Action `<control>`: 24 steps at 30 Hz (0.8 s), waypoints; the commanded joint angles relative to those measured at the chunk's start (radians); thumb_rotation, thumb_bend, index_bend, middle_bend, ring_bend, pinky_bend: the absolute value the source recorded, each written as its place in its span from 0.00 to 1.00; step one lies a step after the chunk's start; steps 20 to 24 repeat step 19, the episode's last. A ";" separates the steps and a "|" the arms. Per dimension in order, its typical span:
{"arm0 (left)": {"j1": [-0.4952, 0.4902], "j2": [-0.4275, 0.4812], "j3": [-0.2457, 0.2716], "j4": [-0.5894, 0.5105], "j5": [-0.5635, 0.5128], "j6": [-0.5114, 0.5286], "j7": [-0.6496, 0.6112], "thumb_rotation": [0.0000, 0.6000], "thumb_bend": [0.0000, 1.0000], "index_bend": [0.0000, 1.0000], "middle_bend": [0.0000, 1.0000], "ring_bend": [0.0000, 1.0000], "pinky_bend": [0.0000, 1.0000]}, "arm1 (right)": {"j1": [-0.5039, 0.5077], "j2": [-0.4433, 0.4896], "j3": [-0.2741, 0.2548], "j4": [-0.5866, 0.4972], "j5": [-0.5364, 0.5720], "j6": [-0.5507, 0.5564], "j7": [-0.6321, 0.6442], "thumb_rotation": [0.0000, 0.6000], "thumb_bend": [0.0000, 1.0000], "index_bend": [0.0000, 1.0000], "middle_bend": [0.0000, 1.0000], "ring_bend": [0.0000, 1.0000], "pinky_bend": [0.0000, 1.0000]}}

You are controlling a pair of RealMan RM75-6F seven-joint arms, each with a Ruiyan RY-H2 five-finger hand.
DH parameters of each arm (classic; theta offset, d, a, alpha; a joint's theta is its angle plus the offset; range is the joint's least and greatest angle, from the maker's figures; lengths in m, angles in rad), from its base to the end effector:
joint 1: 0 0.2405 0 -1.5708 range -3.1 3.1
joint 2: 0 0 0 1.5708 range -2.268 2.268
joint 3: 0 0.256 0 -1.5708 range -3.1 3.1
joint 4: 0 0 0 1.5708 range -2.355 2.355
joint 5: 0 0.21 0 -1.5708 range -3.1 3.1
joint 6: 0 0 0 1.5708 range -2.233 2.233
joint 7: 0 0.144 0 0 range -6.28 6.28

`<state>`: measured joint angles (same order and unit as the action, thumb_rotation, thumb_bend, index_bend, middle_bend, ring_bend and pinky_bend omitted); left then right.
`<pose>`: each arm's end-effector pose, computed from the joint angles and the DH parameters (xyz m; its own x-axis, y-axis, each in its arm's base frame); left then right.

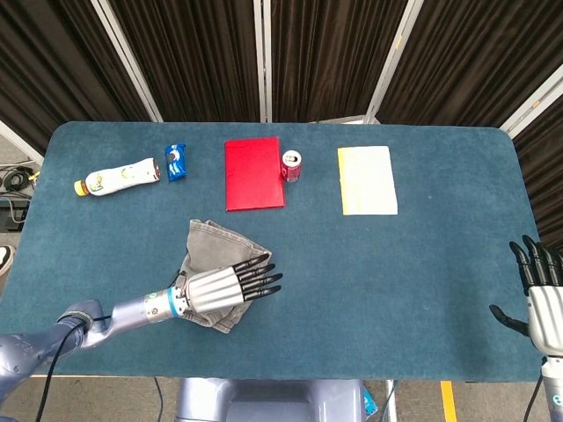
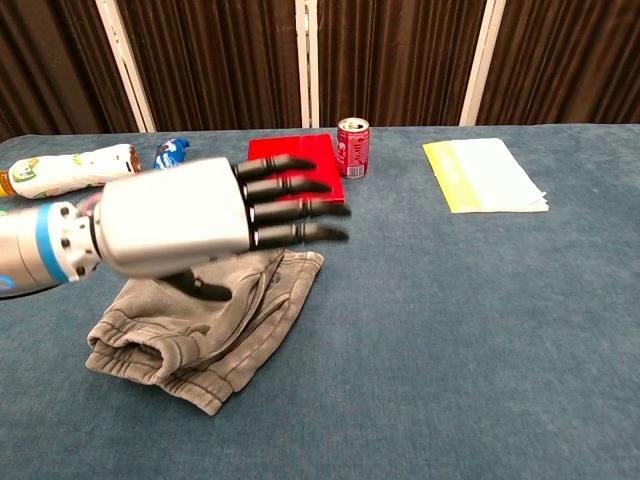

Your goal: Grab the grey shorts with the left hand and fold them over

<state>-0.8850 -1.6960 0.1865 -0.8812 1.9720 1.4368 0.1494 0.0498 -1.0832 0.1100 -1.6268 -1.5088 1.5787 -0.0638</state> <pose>-0.1376 0.3099 -0.0355 0.5743 -0.4170 0.7045 0.0198 -0.8532 -0.5212 -0.3050 -0.1812 0.1895 0.4664 0.1371 0.8739 -0.8833 0.0189 0.4685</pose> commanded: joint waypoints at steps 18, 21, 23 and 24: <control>0.527 0.442 -0.094 -0.873 -0.574 0.198 0.082 1.00 0.00 0.00 0.00 0.00 0.00 | -0.004 0.005 -0.012 -0.008 -0.033 0.014 -0.004 1.00 0.00 0.06 0.00 0.00 0.00; 0.548 0.456 -0.084 -0.871 -0.573 0.206 0.055 1.00 0.00 0.00 0.00 0.00 0.00 | -0.005 0.004 -0.011 -0.008 -0.035 0.017 -0.008 1.00 0.00 0.05 0.00 0.00 0.00; 0.548 0.456 -0.084 -0.871 -0.573 0.206 0.055 1.00 0.00 0.00 0.00 0.00 0.00 | -0.005 0.004 -0.011 -0.008 -0.035 0.017 -0.008 1.00 0.00 0.05 0.00 0.00 0.00; 0.548 0.456 -0.084 -0.871 -0.573 0.206 0.055 1.00 0.00 0.00 0.00 0.00 0.00 | -0.005 0.004 -0.011 -0.008 -0.035 0.017 -0.008 1.00 0.00 0.05 0.00 0.00 0.00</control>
